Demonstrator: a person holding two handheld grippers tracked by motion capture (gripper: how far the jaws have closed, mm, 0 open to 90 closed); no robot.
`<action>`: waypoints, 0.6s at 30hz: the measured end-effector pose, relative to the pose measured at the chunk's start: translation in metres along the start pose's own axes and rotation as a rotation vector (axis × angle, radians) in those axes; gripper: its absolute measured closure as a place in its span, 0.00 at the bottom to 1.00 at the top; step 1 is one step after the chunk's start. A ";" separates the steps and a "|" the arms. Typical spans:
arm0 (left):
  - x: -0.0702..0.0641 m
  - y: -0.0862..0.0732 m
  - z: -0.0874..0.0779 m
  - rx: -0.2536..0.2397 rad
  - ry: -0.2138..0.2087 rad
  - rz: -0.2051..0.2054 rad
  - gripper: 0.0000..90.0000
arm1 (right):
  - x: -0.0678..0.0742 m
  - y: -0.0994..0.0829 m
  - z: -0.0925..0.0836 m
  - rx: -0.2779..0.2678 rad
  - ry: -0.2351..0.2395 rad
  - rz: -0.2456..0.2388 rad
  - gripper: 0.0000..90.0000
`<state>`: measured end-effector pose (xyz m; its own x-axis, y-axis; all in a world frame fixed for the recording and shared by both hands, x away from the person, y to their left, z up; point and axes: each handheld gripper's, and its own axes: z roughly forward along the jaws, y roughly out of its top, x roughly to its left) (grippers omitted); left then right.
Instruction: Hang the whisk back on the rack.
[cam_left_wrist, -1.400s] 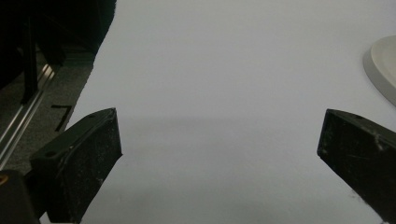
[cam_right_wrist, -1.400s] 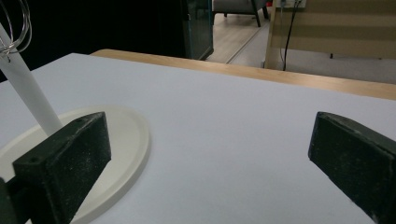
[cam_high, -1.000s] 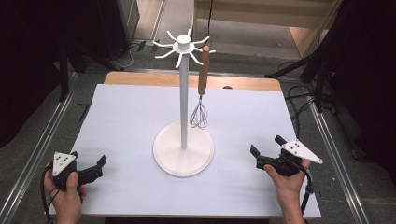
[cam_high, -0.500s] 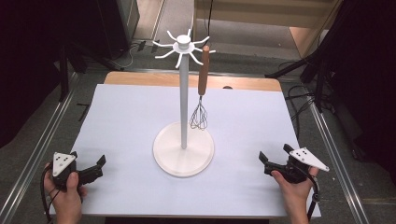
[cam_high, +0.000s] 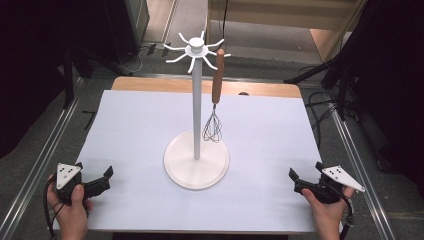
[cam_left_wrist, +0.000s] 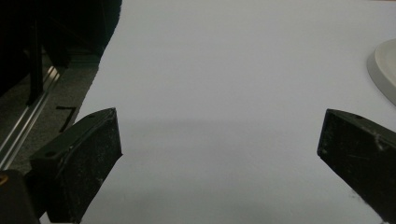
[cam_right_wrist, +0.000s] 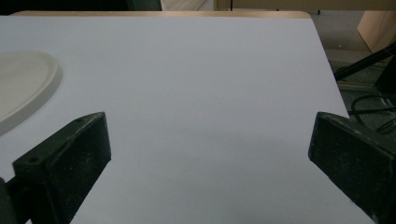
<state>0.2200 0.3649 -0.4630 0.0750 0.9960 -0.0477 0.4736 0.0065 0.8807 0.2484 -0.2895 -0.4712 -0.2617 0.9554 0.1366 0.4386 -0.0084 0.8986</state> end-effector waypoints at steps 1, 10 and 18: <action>0.000 0.000 0.000 0.000 0.000 0.000 0.00 | -0.001 -0.001 -0.001 0.002 -0.007 0.001 0.00; 0.000 0.000 0.000 0.001 0.000 -0.001 0.00 | -0.011 -0.009 -0.011 0.016 -0.035 0.002 0.00; 0.000 0.000 0.000 -0.002 0.003 0.004 0.00 | -0.023 -0.015 -0.025 0.024 -0.068 0.016 0.00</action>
<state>0.2196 0.3649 -0.4630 0.0740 0.9963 -0.0430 0.4717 0.0030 0.8817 0.2264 -0.3184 -0.4777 -0.1954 0.9732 0.1214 0.4631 -0.0176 0.8861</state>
